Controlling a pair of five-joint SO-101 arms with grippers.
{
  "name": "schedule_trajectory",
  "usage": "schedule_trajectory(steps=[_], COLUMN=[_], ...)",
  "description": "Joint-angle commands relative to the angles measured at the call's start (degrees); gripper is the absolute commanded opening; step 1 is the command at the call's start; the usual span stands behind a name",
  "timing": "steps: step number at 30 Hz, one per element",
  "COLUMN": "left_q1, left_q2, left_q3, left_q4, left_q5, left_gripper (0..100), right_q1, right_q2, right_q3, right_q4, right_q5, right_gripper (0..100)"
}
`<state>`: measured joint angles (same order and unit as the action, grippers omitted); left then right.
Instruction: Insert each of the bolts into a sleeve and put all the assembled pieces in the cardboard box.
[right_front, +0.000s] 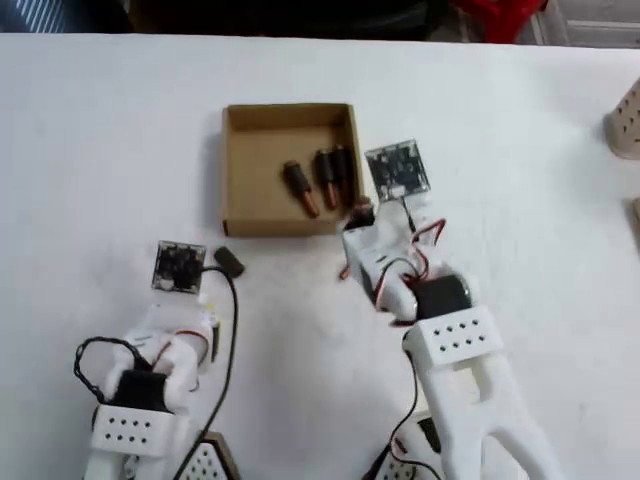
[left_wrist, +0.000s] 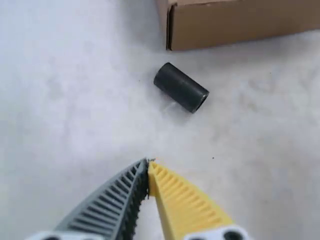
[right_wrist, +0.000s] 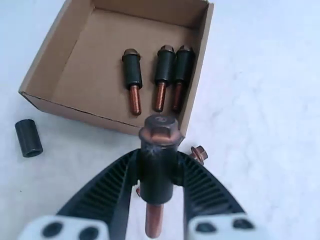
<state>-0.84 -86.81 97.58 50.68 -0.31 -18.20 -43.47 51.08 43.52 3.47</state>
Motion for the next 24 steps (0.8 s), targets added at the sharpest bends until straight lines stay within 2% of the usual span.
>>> schedule_trajectory(steps=[1,8,16,24], left_q1=[-0.31,-0.31,-0.57,-8.4], left_q2=[-1.19,-1.19,-1.19,-1.27], left_q3=[-0.26,-0.26,-0.35,-0.62], left_q4=[0.44,0.44,0.09,-6.68], left_q5=[-0.79,-10.9,-11.25,-11.25], left_gripper=[2,2,2,2], right_q1=[0.31,0.48,0.57,0.22], right_q2=[4.35,23.43,52.18,80.75], right_q3=[-14.77,-38.42,-68.66,-99.43], right_q4=[6.9,15.52,24.48,32.92], right_q5=[-0.18,-0.18,0.18,0.26], right_gripper=[1.7,1.7,1.7,1.8])
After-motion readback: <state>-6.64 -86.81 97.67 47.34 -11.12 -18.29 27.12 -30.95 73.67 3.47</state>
